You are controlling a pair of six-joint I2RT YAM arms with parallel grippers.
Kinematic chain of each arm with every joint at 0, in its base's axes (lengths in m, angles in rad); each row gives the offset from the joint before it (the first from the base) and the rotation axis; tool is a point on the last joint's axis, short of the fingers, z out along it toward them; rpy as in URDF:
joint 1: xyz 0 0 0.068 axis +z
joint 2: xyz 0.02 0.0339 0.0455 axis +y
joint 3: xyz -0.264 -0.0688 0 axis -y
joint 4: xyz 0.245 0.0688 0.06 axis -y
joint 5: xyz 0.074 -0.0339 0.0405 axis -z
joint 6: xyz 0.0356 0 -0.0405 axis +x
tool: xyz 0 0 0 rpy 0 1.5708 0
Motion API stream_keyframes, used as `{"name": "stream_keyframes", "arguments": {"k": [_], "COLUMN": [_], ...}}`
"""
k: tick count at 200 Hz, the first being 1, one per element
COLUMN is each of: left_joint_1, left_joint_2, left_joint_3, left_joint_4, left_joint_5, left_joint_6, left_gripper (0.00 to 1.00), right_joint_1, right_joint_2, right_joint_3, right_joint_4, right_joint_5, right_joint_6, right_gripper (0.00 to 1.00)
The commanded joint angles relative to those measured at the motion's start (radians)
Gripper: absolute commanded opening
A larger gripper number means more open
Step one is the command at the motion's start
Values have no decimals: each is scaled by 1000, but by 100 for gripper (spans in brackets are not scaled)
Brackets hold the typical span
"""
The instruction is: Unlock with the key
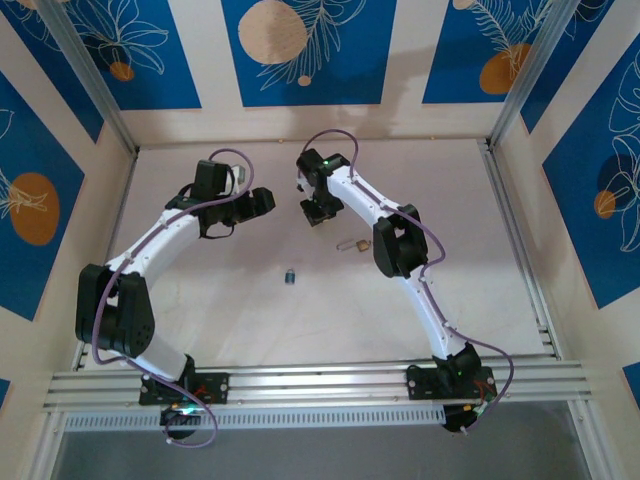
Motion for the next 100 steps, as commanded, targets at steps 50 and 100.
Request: {"name": "stream_keyframes", "arguments": {"k": [50,100], "left_joint_1": [12,12], "left_joint_2": [-5,-5], "left_joint_3": [-7,-9], "left_joint_4": [13,14], "left_joint_5": [18,19], "left_joint_6": [2,2], "left_gripper": [81,81], "right_joint_1": [14,31], "right_joint_2": [-17,-128], "right_joint_3": [0,-118], "right_joint_4": [47,114], "right_joint_5": [36,91], "right_joint_6": [0,28], "right_gripper": [3,0]}}
